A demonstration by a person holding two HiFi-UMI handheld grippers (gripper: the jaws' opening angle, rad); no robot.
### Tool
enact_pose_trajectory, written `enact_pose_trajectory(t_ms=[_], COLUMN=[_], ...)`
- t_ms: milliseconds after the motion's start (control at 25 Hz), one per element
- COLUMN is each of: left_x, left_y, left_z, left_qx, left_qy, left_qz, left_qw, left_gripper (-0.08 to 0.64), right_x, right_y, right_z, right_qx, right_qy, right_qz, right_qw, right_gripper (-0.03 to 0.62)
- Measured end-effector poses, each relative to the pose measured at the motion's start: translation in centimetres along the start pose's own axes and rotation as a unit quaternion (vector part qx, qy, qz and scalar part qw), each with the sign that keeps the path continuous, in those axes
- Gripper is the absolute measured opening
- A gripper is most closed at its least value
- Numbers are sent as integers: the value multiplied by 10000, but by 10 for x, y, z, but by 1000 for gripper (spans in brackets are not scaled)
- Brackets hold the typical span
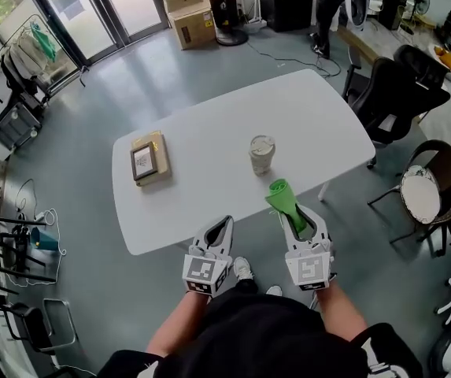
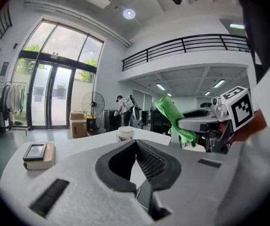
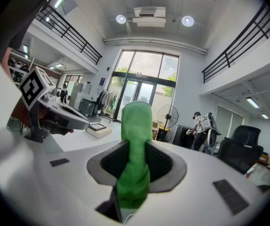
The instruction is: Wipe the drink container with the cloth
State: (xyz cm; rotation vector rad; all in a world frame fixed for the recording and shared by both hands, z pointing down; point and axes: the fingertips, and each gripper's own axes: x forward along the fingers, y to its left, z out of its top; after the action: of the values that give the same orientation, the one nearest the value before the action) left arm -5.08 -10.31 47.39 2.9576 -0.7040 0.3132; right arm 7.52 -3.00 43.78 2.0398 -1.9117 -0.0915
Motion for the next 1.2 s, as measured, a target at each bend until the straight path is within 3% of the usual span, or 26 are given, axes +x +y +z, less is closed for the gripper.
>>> enact_pose_trajectory(t_ms=[240, 600, 840, 1200], left_x=[14, 25, 34, 27], left_y=[39, 83, 102, 114], left_z=[-4, -19, -29, -62], left_qx=[-7, 5, 44, -205], left_qy=[27, 192, 329, 614], left_qz=[-102, -161, 51, 336], left_qw=[9999, 9997, 9994, 9973], left_gripper=[14, 14, 14, 14], right_x=[49, 110, 147, 185], right_y=[14, 34, 41, 45], right_z=[4, -10, -43, -80], right_qx=[-170, -968, -1555, -1773], right_qy=[153, 568, 1031, 1562], right_qz=[88, 137, 73, -121], right_qw=[9997, 9936, 9824, 9716], right_gripper=[112, 112, 112, 112])
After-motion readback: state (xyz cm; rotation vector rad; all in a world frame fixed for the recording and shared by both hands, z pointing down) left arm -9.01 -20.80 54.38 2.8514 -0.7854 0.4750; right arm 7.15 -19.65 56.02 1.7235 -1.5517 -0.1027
